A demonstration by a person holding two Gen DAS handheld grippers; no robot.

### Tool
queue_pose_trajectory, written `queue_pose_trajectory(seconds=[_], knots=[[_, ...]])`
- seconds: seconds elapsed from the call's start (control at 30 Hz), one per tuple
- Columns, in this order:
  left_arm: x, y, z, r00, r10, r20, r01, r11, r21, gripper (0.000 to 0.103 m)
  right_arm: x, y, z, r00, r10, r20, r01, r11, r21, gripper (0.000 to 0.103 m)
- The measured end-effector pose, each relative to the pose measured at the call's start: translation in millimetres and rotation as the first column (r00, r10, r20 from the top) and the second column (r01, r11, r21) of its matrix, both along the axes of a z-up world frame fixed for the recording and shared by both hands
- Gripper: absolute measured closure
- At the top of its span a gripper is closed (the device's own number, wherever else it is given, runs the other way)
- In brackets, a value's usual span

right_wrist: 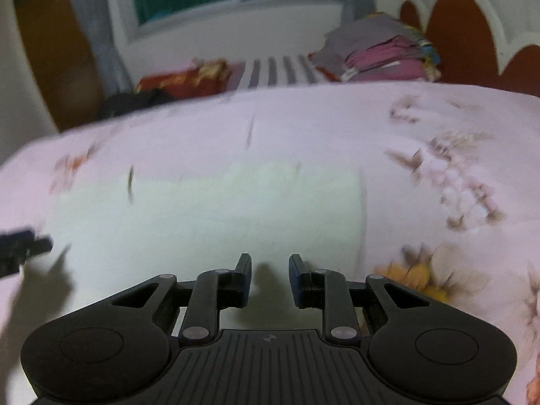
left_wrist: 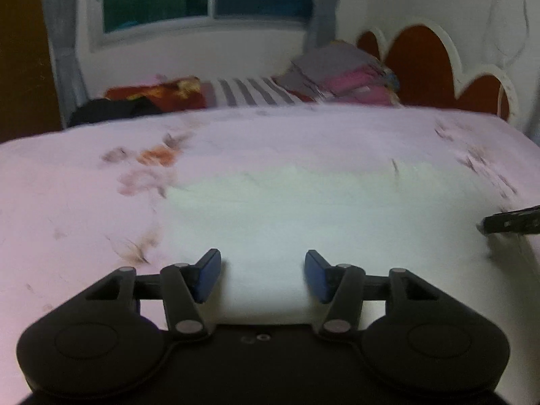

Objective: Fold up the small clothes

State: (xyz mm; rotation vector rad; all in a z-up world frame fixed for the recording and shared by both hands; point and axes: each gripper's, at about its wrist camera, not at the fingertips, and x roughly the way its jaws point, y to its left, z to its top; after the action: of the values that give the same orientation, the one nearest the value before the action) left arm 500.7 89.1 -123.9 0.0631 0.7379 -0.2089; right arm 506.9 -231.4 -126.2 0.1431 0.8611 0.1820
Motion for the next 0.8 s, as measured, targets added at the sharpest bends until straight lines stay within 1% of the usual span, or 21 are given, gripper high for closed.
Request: queue_pose_trajectory(seconds=[0.07,0.1,0.2,0.3,0.33,0.37,0.43,0.57,0.67,0.8], knots=[[0.8,1.3,-12.7,0.999,0.004,-0.045,-0.003,1.0,0.008,0.047,-5.9,-2.6,-11.6,0.999,-0.042,-0.025,0.041,0.999,-0.033,0.079],[-1.0,5.4,-13.8,0.999,0.004,-0.036,-0.004,1.0,0.008,0.047,-10.4,-9.6,-13.9,0.997,-0.068,-0.024,0.068,0.998,-0.02,0.079],[-4.3,8.9,-9.4,0.999,0.007,-0.047,-0.006,1.0,0.026,0.047,-14.4,-11.1,-7.8,0.994,-0.106,-0.019,0.105,0.993,-0.055,0.078],[-2.0,8.1,-7.8,0.999,0.008,-0.053,-0.007,1.0,0.027,0.047,-18.5,-4.8,-3.2,0.997,-0.081,-0.021,0.08,0.996,-0.036,0.078],[-1.5,8.0,-7.9,0.998,0.008,-0.054,-0.007,1.0,0.027,0.047,-17.0,-4.0,-7.8,0.995,-0.089,-0.043,0.087,0.995,-0.055,0.079],[-0.6,9.2,-8.8,0.999,0.006,-0.054,-0.005,1.0,0.029,0.047,-15.6,-6.4,-12.2,0.994,-0.096,-0.05,0.094,0.994,-0.052,0.079],[-1.7,12.1,-10.2,0.999,0.0,-0.054,0.002,0.999,0.033,0.047,-15.3,-8.8,-11.8,0.992,-0.111,-0.054,0.109,0.993,-0.037,0.079],[-1.4,14.0,-13.5,0.999,-0.011,-0.047,0.012,1.0,0.029,0.047,-15.2,-2.4,-13.5,0.994,-0.1,-0.046,0.097,0.993,-0.067,0.079],[-3.2,15.6,-14.7,0.999,-0.016,-0.04,0.017,1.0,0.024,0.046,-10.7,-5.8,-16.5,0.994,-0.103,-0.048,0.1,0.993,-0.062,0.079],[-3.3,17.4,-14.5,0.999,-0.02,-0.044,0.021,1.0,0.018,0.046,-10.6,2.0,-15.6,0.995,-0.089,-0.049,0.083,0.99,-0.112,0.079]])
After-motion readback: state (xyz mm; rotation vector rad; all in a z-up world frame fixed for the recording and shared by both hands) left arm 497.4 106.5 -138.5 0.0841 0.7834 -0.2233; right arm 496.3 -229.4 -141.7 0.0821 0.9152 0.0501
